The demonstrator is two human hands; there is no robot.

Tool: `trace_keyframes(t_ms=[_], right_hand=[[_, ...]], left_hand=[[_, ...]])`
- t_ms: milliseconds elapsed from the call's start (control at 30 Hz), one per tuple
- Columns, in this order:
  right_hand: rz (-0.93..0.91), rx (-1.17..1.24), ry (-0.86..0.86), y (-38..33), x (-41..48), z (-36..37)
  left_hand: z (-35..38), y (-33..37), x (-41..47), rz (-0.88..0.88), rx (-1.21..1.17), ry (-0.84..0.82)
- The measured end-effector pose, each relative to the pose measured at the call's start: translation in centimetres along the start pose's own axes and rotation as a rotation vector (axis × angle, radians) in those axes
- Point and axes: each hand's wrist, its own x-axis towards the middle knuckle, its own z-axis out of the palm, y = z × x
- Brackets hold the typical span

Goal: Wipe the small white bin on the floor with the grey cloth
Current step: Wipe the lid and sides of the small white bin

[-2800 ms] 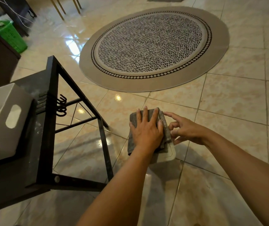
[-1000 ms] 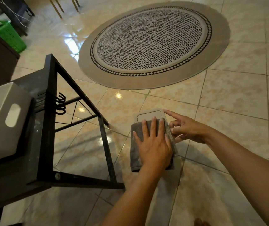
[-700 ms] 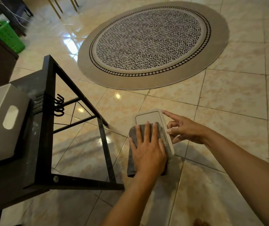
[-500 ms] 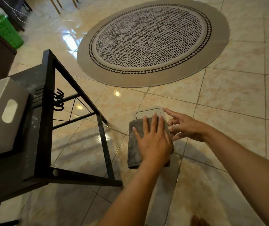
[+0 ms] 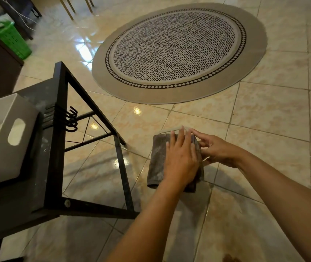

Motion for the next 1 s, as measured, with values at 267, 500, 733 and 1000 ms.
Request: trace_keyframes(t_ms=[267,500,733,1000], right_hand=[[0.018,0.043,-0.027,0.2,0.1,0.0],[-0.022,0.038,-0.021,0.0,0.1,0.5],[-0.002,-0.009,-0.005,0.6,0.0,0.3],[-0.008,-0.006,0.009,0.5,0.4,0.2]], left_hand=[[1.6,-5.1,-2.4,-0.032,0.169,0.08],[0.6,-4.3,1.3,-0.104,0.218,0.043],[2.7,-2.8,-3.3,-0.1,0.263,0.038],[0.2,-3.3,3.0,-0.158,0.176,0.012]])
